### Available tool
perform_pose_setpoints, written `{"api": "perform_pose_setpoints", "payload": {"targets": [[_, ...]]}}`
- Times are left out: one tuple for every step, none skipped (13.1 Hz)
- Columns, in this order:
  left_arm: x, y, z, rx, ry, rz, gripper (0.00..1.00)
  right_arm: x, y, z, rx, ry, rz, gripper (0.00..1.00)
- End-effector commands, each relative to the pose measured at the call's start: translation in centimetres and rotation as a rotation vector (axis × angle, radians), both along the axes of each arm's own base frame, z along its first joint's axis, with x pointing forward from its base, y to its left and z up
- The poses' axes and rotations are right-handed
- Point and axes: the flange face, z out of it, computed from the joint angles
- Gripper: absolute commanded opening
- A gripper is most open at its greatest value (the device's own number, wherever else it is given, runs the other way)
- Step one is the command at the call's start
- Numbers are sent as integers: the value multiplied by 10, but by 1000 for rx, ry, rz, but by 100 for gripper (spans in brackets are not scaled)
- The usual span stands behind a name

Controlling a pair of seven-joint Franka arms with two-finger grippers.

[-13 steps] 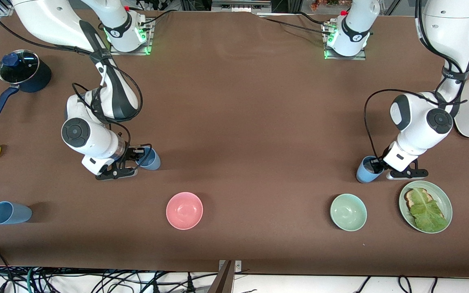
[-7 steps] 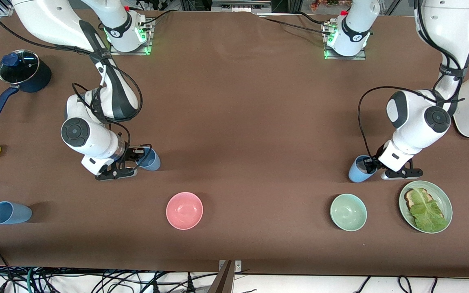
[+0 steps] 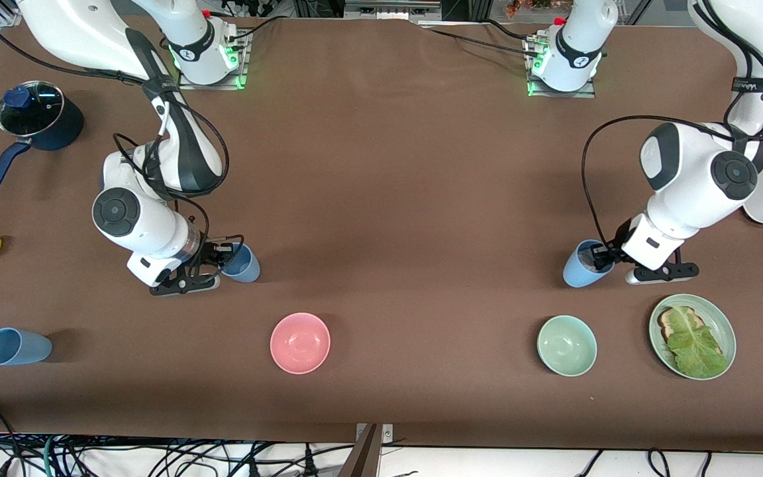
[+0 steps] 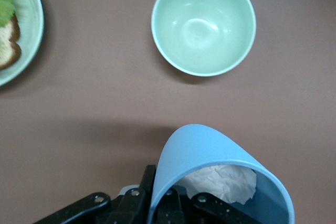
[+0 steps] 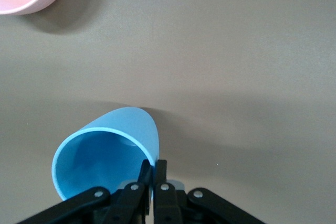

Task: Stack blue cups with both arms
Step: 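Carry the tissue-filled blue cup with the left gripper toward the table middle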

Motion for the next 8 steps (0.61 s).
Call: {"api": "perform_pose_setpoints", "payload": {"targets": [[-9,-37,18,-37,28,63,0,1,-3,9,-5,-12,9,0],[-15,-68,22,-48,39,105,0,2,-5,9,-6,-12,6,0],[-19,-85,23,-54,48,132,0,2,-5,9,-6,-12,6,0],[-25,-107,25,-56,54,147,0,1,-4,9,-5,-12,7,0],[-31,-130,25,-45,57,162,0,2,-5,9,-6,-12,6,0],[-38,-151,25,-33,58,182,0,2,-5,9,-6,-12,4,0],[-45,-170,25,-24,59,203,0,2,-5,9,-6,-12,6,0],[-53,-190,25,-23,61,222,0,2,-5,9,-6,-12,4,0]]}}
